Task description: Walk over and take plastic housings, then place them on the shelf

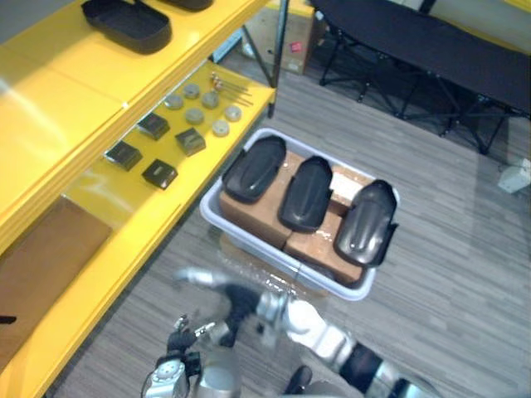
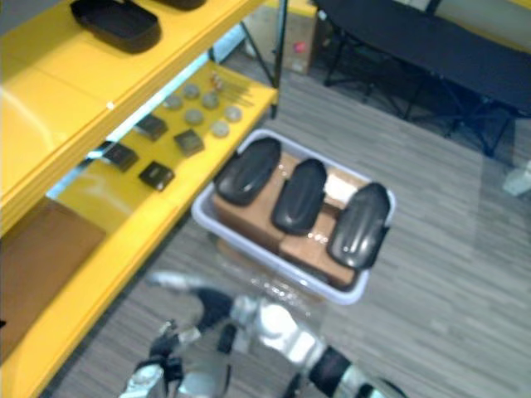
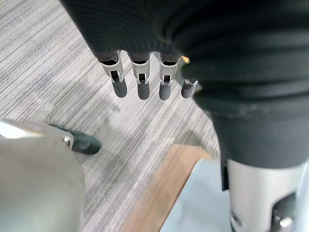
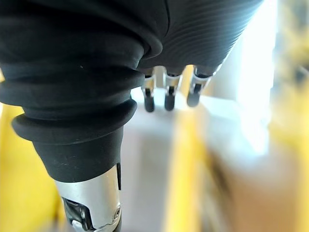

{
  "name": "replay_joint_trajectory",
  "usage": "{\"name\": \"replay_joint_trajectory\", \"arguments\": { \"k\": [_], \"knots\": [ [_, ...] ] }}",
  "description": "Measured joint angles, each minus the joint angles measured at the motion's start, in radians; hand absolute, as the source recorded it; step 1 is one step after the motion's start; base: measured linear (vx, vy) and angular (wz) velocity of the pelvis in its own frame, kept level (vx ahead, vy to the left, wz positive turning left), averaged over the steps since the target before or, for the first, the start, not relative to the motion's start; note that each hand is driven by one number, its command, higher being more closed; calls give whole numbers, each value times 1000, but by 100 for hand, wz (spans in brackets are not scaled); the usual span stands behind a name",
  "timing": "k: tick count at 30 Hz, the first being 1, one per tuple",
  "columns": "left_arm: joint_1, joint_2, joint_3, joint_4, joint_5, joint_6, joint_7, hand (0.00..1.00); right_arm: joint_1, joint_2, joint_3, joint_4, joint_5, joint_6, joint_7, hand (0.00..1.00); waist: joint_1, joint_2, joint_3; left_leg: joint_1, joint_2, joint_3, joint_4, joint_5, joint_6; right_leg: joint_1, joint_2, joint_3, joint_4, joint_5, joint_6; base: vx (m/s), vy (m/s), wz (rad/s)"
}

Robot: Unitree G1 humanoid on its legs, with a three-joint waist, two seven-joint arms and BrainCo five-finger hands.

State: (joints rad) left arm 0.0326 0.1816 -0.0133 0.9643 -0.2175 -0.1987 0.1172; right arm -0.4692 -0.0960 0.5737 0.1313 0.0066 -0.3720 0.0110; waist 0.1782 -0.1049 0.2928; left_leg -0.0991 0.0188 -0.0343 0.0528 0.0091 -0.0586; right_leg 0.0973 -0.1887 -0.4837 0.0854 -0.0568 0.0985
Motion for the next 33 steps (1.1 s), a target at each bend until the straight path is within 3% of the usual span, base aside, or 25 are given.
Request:
{"name": "replay_joint_trajectory", "arguments": {
  "k": [3, 6, 8, 9, 13, 17, 21, 27, 29, 33],
  "knots": [
    [89, 7, 9, 0, 26, -11, -2, 0, -43, -34, -353, -96, 86, 24, -250, 0, -10, -4, 5, 15, 1, 44, 4, -7, 10, -10, -1, 49, 5, 12, -6, -36, 57, -33],
    [124, 5, 13, -2, 28, -11, -2, 0, 43, -133, -569, -113, 138, 44, -390, 0, -34, 9, 14, 19, 1, 58, 11, -11, 15, -13, -3, 88, 5, 23, -3, -22, 64, -16],
    [127, 4, 18, -2, 28, -13, -2, 0, 99, -164, -635, -57, 154, 63, -453, 0, -38, 12, 16, 13, 6, 82, 11, -12, 17, -28, -1, 115, 5, 23, -3, -58, 28, -34],
    [127, 3, 34, -7, 28, -20, -1, 0, 112, -167, -664, 5, 200, 63, -482, 0, -59, 13, 26, 8, 10, 86, 12, -13, 17, -34, 2, 129, 5, 23, -2, -59, -1, -30],
    [113, 9, 55, -58, -4, -44, -25, 0, 111, -180, -810, 162, 279, 33, -543, 0, -77, -1, 92, -45, 30, 99, 21, -15, 9, -85, 17, 154, -13, 22, -3, -96, -33, -15],
    [96, 8, 58, -79, -23, -52, -93, 0, 20, -281, -912, 419, 370, 28, -563, 0, -77, -5, 135, -113, 43, 96, 24, 10, 1, -150, 31, 154, -10, 35, -7, -39, -18, 0],
    [82, 7, 27, -78, -94, -62, -129, 0, -152, -447, -914, 671, 424, 75, -562, 0, -74, 28, 154, -164, 34, 91, 30, 29, 15, -206, 29, 155, -5, 61, -3, 19, 20, 5],
    [23, 5, -12, -42, -136, -64, -149, 0, -282, -565, -893, 814, 474, 145, -621, 0, -56, 68, 179, -272, 22, 62, 90, 31, 23, -277, 17, 152, 17, 83, -1, -5, 52, 18],
    [4, 5, -41, -42, -137, -77, -164, 0, -339, -609, -889, 876, 494, 183, -625, 0, -48, 96, 196, -299, 15, 40, 113, 25, 32, -291, 12, 150, 34, 83, -1, -47, 55, 19],
    [-15, -6, -84, -42, -173, -93, -169, 0, -419, -701, -844, 939, 492, 200, -621, 0, -36, 151, 224, -359, 1, 25, 141, 22, 44, -347, -3, 150, 67, 82, 0, -81, 62, 9]
  ]
}}
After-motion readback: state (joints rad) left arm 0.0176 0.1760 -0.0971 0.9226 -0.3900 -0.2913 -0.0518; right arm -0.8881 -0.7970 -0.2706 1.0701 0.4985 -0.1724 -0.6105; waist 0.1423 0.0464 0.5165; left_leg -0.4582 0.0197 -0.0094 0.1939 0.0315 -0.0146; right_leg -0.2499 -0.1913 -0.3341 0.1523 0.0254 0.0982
